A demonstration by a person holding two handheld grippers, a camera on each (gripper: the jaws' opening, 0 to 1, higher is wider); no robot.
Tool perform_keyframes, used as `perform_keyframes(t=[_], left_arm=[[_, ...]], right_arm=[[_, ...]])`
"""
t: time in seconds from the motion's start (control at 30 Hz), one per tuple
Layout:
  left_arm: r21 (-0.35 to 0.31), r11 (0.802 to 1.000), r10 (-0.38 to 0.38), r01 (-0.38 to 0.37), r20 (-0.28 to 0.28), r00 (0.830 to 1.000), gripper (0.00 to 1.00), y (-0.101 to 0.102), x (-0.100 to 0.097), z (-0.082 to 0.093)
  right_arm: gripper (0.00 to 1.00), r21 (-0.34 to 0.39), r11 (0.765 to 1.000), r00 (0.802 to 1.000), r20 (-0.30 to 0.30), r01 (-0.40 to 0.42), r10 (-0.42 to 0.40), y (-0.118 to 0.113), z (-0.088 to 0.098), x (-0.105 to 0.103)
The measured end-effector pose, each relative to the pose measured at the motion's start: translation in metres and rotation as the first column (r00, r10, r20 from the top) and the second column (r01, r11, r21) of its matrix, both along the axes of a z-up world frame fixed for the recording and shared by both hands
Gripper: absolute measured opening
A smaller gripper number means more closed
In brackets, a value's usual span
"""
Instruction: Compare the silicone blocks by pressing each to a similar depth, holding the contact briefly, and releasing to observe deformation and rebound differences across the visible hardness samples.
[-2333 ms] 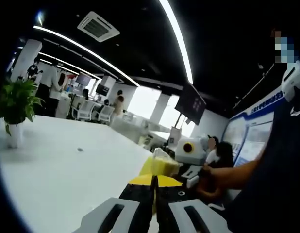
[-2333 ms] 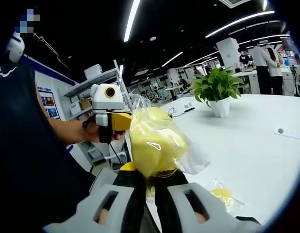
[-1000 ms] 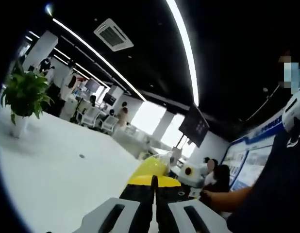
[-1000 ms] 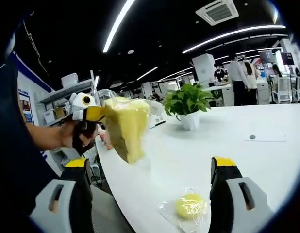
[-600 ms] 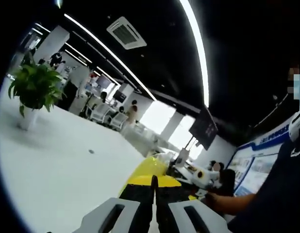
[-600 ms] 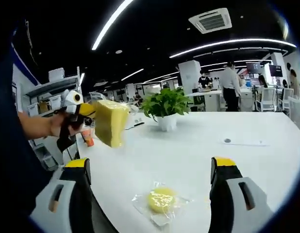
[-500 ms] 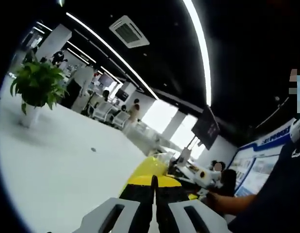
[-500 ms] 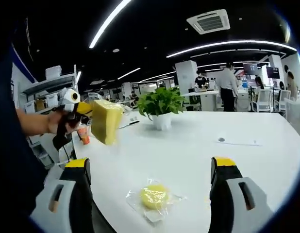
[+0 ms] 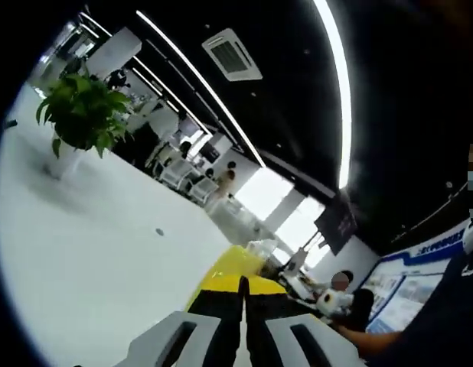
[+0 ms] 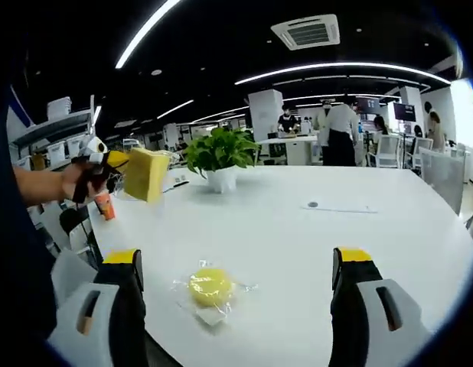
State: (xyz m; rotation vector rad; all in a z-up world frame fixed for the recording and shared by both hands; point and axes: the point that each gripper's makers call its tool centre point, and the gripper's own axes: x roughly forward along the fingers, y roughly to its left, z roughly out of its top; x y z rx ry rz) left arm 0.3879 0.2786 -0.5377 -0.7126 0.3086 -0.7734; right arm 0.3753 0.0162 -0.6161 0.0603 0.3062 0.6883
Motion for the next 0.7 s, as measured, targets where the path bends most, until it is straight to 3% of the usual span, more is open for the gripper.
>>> perform_keyframes(t=[0.27,0.5,0.7], left_arm=[[-0.013,1.0,0.013,-0.014,-0.051,0.999,0.0,0.006,0.002,-0.03],[0.029,0.999,0.017,-0.014,-0.107,0.994,0.0,0.003,0.004,-0.063],[0.028,0.999,0.03,-0.026,-0.162,0.986,0.0,0.006,0.005,-0.09]], right_arm=[[0.96,-0.007,1.0,1.0,-0.027,0.003,-0.003,-0.001,-0.014,-0.01],[0.96,-0.021,1.0,0.999,-0.037,0.001,-0.002,-0.005,-0.026,-0.016],[0.96,-0.023,1.0,0.999,-0.029,0.017,-0.018,-0.011,-0.031,-0.019]])
